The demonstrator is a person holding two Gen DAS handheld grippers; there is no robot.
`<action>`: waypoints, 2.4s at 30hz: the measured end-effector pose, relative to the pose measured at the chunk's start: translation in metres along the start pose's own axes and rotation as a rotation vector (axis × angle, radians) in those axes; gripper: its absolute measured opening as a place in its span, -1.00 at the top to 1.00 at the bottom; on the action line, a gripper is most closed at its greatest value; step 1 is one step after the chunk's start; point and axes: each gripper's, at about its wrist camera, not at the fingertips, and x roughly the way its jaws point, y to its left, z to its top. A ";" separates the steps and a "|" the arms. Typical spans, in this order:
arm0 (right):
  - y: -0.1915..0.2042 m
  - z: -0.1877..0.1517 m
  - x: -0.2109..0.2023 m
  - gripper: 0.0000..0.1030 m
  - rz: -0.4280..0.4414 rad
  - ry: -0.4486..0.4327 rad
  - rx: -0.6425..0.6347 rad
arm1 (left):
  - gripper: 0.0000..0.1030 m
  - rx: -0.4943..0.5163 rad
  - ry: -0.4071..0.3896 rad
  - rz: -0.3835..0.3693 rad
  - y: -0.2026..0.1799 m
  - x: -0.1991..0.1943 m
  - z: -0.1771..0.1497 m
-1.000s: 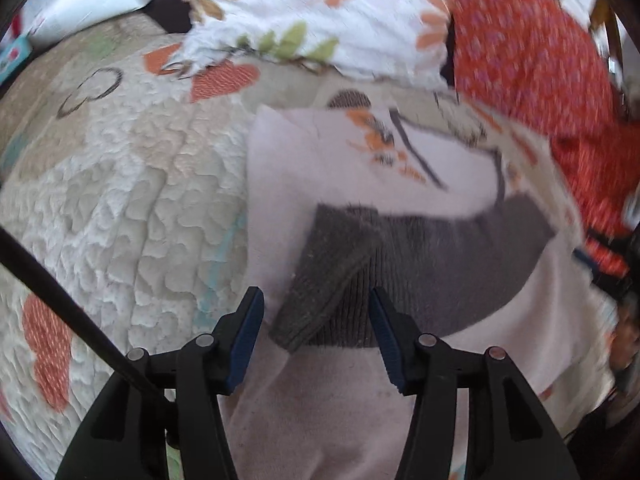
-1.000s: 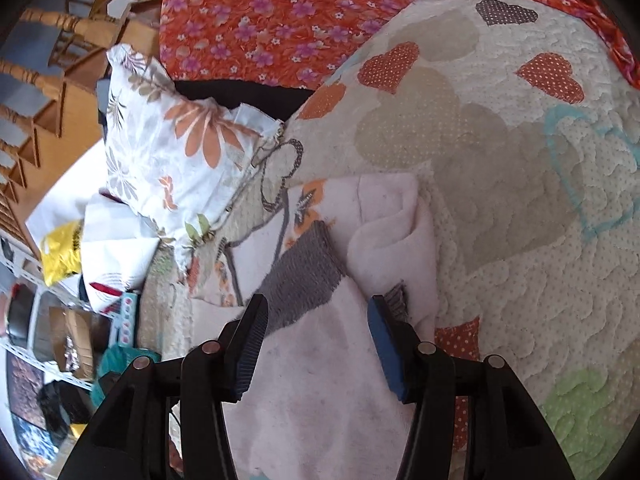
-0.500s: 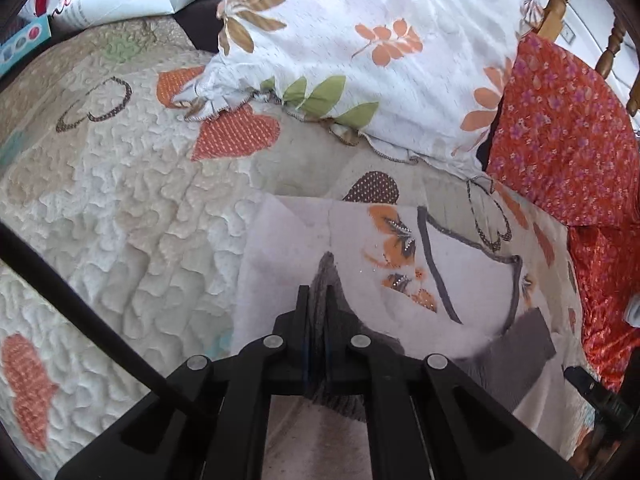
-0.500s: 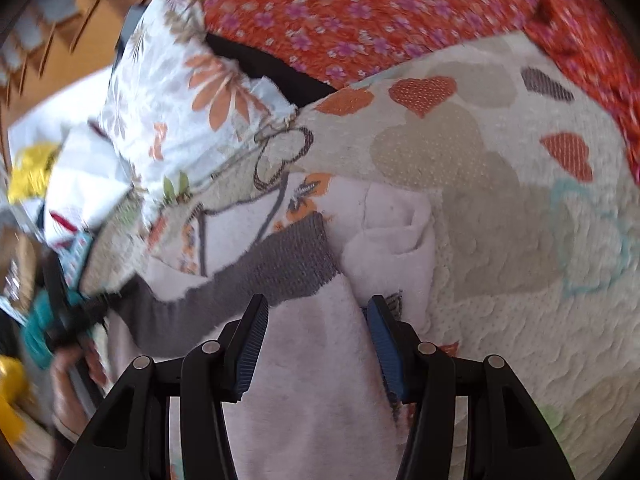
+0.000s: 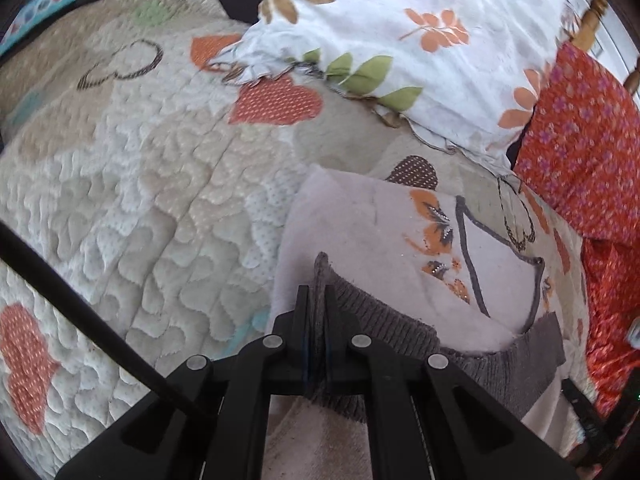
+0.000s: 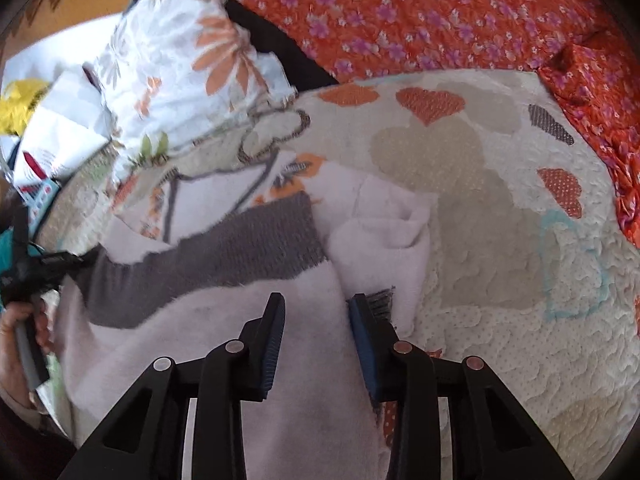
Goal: Fold small clothes
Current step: 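Regrasp the folded grey hem with the left tool and smooth it, then open both tools and pull back from the folded cardigan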
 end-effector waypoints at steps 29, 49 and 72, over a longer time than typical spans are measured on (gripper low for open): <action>-0.045 -0.014 -0.057 0.67 0.022 -0.055 0.198 | -0.55 0.045 -0.155 0.122 0.023 -0.071 -0.010; -0.008 -0.073 -0.023 0.66 0.057 0.198 0.037 | -0.18 0.085 0.029 0.183 0.075 -0.073 -0.070; -0.006 -0.078 -0.033 0.40 0.012 0.173 0.033 | -0.40 -0.109 -0.039 0.094 0.107 -0.100 -0.072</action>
